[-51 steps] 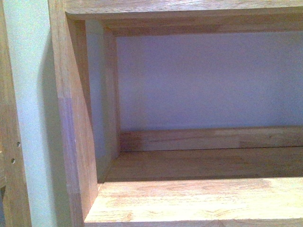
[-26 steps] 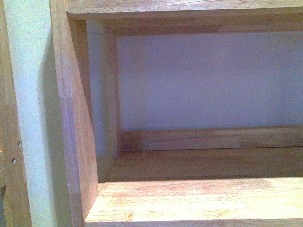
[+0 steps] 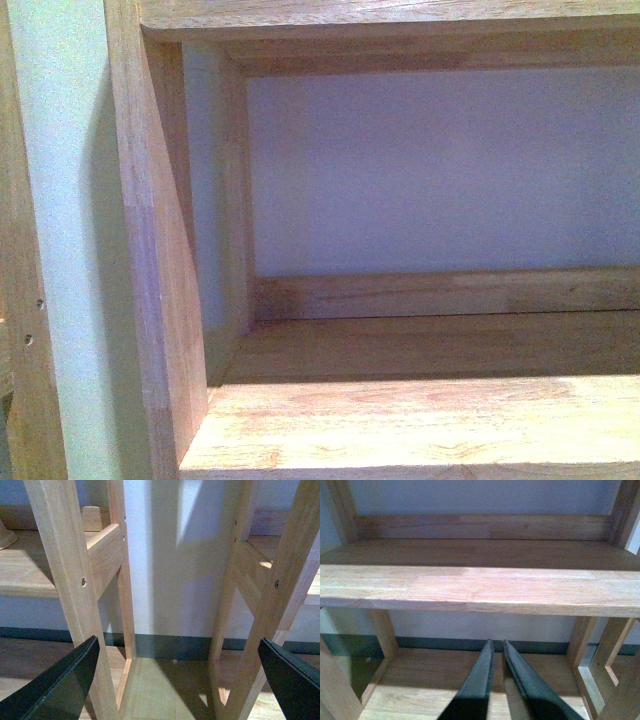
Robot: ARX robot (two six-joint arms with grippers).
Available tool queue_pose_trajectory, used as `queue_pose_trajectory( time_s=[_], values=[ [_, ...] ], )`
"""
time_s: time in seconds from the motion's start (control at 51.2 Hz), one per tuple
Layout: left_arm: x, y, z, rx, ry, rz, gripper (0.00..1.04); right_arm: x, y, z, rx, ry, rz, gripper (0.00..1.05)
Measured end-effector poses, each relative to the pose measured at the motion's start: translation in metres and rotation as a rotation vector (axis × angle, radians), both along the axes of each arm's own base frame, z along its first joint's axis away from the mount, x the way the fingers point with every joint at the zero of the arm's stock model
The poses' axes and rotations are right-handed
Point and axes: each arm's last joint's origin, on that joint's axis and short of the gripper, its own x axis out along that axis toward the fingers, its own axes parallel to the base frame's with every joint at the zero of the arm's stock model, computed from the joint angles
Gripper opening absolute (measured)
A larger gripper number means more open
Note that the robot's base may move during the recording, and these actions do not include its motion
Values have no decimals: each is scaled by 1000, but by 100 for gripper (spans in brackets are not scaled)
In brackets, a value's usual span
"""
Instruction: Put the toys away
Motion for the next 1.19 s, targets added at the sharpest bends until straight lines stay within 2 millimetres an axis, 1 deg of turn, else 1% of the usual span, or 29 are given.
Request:
queue_pose_trajectory(
  time_s=[0.059, 0.176, 0.195, 0.215, 0.254, 0.312, 0.332, 0.39, 0.449, 0.488, 0.585, 0.625, 0.644, 0.664, 0.761, 1.151, 1.171, 1.19],
  values=[
    [0, 0, 0, 0, 0, 0, 98, 0, 0, 0, 0, 0, 0, 27],
    [0, 0, 0, 0, 0, 0, 98, 0, 0, 0, 0, -1, 0, 42],
    [0, 0, 0, 0, 0, 0, 98, 0, 0, 0, 0, -1, 0, 46],
    [0, 0, 0, 0, 0, 0, 98, 0, 0, 0, 0, -1, 0, 51],
    [0, 0, 0, 0, 0, 0, 98, 0, 0, 0, 0, -1, 0, 58],
    [0, 0, 0, 0, 0, 0, 98, 0, 0, 0, 0, -1, 0, 71],
    [0, 0, 0, 0, 0, 0, 98, 0, 0, 0, 2, -1, 0, 73],
    [0, 0, 0, 0, 0, 0, 98, 0, 0, 0, 1, -3, 0, 61],
    [0, 0, 0, 0, 0, 0, 98, 0, 0, -2, 1, -5, 0, 47],
    [0, 0, 0, 0, 0, 0, 98, 0, 0, -3, 0, -4, 0, 41],
    [0, 0, 0, 0, 0, 0, 98, 0, 0, -6, 0, 0, 0, 28],
    [0, 0, 0, 0, 0, 0, 98, 0, 0, -7, 0, 1, 0, 21],
    [0, 0, 0, 0, 0, 0, 98, 0, 0, -7, 0, 1, 0, 20],
    [0, 0, 0, 0, 0, 0, 98, 0, 0, -8, 1, -3, 0, 16],
    [0, 0, 0, 0, 0, 0, 98, -1, 0, -15, 0, -6, 0, 3],
    [0, 0, 0, 0, 0, 0, 98, -1, 0, -15, 0, -11, 0, 4],
    [0, 0, 0, 0, 0, 0, 98, -1, 0, -15, -1, -11, 0, 4],
    [0, 0, 0, 0, 0, 0, 98, -1, 0, -15, 0, -11, 0, 8]
  ],
)
